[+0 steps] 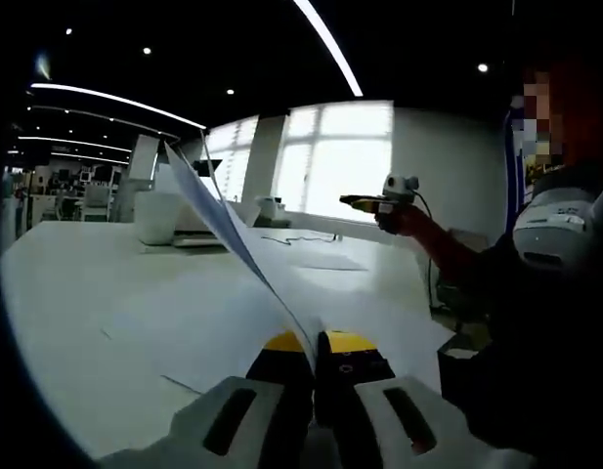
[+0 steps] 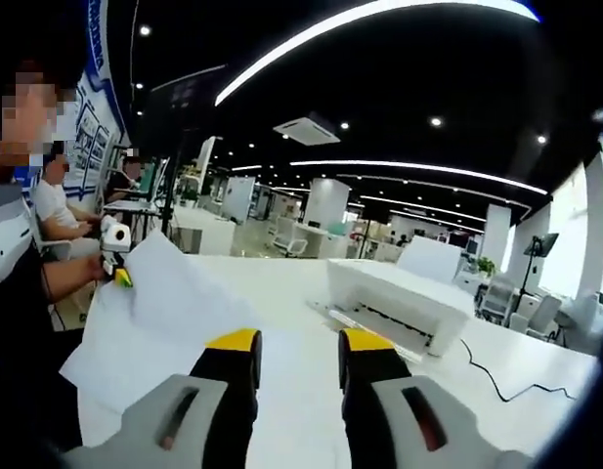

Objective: Organize the stack of printing papers by aligning and flattening the scattered papers on the table

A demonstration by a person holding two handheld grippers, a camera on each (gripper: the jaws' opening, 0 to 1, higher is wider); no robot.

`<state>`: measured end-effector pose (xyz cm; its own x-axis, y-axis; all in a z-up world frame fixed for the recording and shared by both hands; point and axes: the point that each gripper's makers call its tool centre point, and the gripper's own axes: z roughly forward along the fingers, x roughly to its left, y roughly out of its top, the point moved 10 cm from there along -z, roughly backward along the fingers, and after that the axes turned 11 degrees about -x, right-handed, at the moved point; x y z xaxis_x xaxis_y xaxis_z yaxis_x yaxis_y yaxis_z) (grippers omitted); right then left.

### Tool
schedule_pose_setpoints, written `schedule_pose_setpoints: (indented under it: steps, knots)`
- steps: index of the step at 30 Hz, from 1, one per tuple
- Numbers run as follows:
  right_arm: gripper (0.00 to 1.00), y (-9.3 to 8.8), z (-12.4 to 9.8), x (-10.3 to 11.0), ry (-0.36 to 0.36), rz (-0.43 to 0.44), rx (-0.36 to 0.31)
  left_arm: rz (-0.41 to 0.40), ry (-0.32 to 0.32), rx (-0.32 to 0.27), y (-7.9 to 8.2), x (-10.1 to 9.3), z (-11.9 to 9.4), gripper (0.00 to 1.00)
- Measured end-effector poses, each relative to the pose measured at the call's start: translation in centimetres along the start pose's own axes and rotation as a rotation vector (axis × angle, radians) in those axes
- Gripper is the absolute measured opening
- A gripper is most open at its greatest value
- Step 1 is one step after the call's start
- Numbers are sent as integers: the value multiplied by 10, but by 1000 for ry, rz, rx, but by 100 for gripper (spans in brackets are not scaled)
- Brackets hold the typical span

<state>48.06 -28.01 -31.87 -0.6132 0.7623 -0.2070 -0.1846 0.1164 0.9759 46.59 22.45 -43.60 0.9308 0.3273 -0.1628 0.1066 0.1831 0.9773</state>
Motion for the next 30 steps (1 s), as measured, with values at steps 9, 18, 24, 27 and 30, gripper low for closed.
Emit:
schedule_pose_setpoints:
  steps: [9,18,24,27,30]
  knots:
    - [31,-16,-29,-19,-116,40,5,4,-1,-3,0,-1,0,7]
    - [31,-30,-61,-49,-262,85,10,4,-4,-6,-1,-1,1,7]
    - [32,-41,-78,-67,-353,108,20,4,-3,-5,0,-1,0,7]
    - [32,-50,-88,-78,-396,127,33,4,-2,-4,0,-1,0,7]
    - [32,-59,-95,-83,-425,140,42,3,-1,-2,-1,-2,1,7]
